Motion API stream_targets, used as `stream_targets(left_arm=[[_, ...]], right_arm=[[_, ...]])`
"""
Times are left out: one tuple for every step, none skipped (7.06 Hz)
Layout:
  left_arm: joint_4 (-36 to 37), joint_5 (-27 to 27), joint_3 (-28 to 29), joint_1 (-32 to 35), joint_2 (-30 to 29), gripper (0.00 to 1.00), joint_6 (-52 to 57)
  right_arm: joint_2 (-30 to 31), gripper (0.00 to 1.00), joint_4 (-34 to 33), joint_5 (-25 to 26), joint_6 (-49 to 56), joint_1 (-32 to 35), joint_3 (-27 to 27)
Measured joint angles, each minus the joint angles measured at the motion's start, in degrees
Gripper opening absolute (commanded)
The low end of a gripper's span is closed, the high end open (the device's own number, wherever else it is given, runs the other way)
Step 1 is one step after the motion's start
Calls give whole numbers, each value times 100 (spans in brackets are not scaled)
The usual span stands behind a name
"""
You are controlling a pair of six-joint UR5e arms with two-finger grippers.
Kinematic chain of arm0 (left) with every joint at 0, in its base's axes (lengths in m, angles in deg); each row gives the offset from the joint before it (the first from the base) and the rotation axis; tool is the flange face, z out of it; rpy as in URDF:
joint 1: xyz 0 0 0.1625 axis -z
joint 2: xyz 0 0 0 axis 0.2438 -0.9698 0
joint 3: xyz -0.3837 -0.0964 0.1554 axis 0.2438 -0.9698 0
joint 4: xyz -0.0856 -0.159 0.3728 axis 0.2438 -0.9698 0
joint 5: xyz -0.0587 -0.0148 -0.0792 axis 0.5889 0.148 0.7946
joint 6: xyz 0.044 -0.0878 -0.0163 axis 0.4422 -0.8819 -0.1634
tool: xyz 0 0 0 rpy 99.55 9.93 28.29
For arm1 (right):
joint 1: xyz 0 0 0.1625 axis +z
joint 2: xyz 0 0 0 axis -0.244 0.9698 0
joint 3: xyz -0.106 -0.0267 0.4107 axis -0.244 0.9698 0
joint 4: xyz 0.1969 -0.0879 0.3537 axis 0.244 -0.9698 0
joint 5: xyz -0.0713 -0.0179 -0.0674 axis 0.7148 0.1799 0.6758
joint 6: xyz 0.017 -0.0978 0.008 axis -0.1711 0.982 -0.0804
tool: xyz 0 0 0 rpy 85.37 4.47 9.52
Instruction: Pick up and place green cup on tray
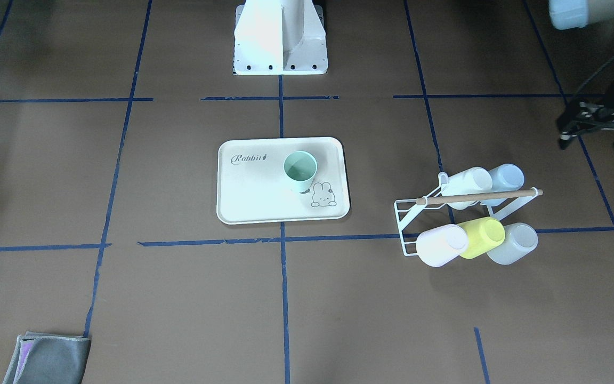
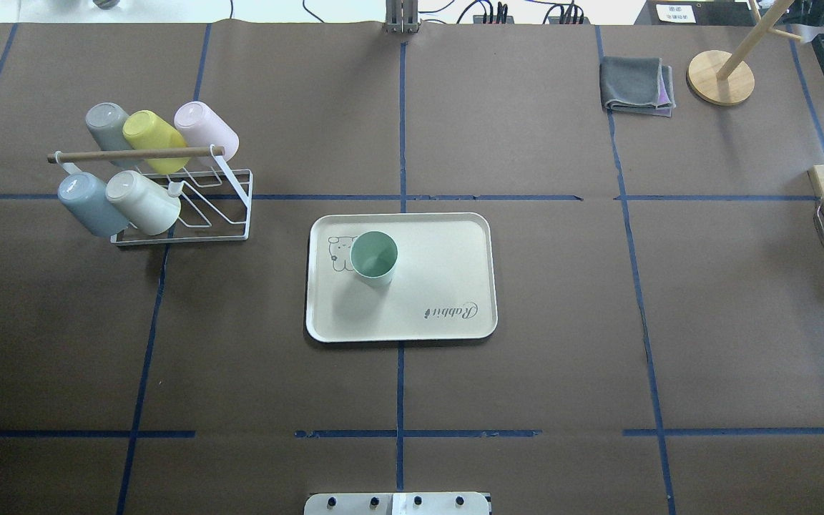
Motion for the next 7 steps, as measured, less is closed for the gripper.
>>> stream_targets(left_arm=[[17,103,76,297,313,100,141],[0,149,234,594,561,100,537],[-11,180,521,907,714,100,1207],[-21,273,881,1195,819,100,1814],[-29,440,1164,1416,939,100,2158],[-36,596,1327,1569,1100,100,2327],[-37,673,1388,1646,1201,100,2395]], right_arm=[[-9,100,0,-3,-8,2,0],[-19,100,0,-5,-11,3,1],[-28,100,2,-5,-12,3,4],[-31,100,6,-5,-13,3,6],[-33,100,8,-6,-13,4,6],[-37,100,9,-6,-13,3,2],[-40,100,9,-8,-13,4,-3]])
